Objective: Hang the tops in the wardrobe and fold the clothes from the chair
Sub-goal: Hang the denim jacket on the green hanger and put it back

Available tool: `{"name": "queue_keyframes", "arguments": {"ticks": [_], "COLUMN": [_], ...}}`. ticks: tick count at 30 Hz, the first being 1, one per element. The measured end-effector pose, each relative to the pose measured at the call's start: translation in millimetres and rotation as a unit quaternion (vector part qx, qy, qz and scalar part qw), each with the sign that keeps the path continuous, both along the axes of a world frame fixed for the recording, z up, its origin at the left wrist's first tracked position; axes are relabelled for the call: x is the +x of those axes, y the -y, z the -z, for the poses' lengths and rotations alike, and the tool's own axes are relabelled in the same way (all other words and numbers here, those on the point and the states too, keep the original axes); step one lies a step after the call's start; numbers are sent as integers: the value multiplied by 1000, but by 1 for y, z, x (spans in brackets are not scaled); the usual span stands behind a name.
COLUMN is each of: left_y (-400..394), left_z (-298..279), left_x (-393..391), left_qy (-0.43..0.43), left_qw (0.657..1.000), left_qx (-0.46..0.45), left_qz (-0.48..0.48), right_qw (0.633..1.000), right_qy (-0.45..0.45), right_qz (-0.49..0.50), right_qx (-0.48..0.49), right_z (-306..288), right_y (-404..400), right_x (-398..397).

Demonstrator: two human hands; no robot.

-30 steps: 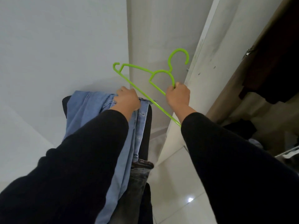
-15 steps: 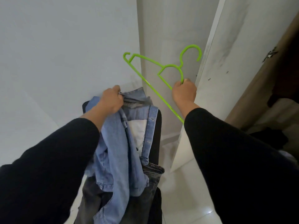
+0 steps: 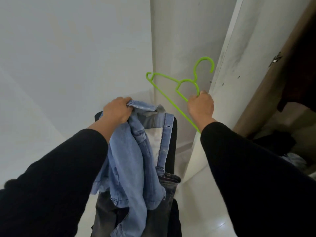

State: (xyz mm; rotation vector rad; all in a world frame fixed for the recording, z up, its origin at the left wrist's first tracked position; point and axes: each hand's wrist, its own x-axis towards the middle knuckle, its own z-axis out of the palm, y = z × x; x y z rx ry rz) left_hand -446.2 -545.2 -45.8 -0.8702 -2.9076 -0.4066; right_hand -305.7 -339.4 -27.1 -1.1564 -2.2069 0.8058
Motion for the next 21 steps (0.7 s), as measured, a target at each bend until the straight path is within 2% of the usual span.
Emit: {"name": "queue_keyframes", "arguments": {"ticks": [3, 6, 9, 11, 15, 17, 20, 21], "left_y": [5, 11, 21, 28, 37, 42, 53, 56], "left_z": [-20, -41, -63, -74, -90, -96, -113, -120], "left_x": [-5, -21, -20, -18, -17, -17, -12, -11], "left_qy": [-18, 65, 152, 183, 166, 146, 184, 171], "left_qw": [996, 985, 967, 960, 966, 965, 928, 931], "left_qx": [-3, 39, 119, 129, 118, 156, 289, 287], "left_qz": [-92, -153, -169, -170, -162, -154, -147, -148], "right_qw": [1000, 999, 998, 997, 994, 992, 989, 988], "right_qy": [9, 11, 12, 12, 0, 7, 29, 34], "right_qz": [17, 17, -4, -14, -19, -28, -56, -66], "right_qx": [9, 34, 60, 77, 110, 120, 132, 134], "right_z": [-9, -19, -28, -34, -44, -49, -51, -52], "right_y": [5, 14, 29, 37, 49, 54, 68, 75], "right_x": [14, 29, 44, 56, 83, 95, 100, 98]}}
